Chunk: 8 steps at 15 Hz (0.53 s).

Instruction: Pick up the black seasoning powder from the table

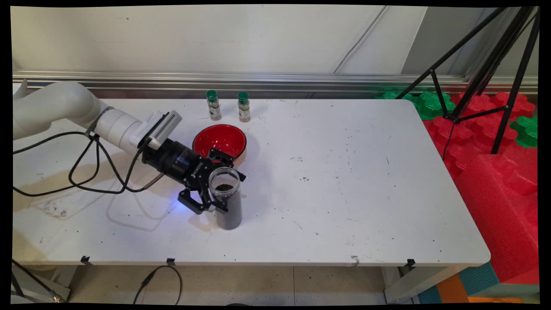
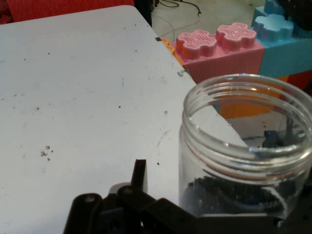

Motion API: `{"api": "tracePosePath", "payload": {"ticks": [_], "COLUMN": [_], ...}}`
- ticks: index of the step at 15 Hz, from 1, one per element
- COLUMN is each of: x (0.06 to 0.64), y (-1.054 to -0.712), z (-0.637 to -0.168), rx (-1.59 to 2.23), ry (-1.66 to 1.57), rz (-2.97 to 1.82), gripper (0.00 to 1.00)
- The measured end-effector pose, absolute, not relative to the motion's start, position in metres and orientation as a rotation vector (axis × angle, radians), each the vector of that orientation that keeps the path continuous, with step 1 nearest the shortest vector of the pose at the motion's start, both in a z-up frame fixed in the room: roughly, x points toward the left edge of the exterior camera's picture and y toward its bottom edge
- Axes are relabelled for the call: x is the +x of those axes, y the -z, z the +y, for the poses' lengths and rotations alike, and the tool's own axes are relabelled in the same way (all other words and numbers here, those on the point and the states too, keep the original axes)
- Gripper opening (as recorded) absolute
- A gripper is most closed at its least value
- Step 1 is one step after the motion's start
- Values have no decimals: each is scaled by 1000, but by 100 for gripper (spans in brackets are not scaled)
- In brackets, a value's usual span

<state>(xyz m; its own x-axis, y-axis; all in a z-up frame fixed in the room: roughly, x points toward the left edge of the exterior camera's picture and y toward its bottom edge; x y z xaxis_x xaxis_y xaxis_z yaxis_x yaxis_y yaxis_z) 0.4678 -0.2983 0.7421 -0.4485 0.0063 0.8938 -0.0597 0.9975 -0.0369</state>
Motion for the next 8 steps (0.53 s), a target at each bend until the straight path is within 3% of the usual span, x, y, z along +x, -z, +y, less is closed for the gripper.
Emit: {"api": "tracePosePath", "payload": {"ticks": [8], "x": [464], "y": [-734], "z": [-298], "rx": [71], "ry": [-72], "rz": [-2042], "gripper": [100]}}
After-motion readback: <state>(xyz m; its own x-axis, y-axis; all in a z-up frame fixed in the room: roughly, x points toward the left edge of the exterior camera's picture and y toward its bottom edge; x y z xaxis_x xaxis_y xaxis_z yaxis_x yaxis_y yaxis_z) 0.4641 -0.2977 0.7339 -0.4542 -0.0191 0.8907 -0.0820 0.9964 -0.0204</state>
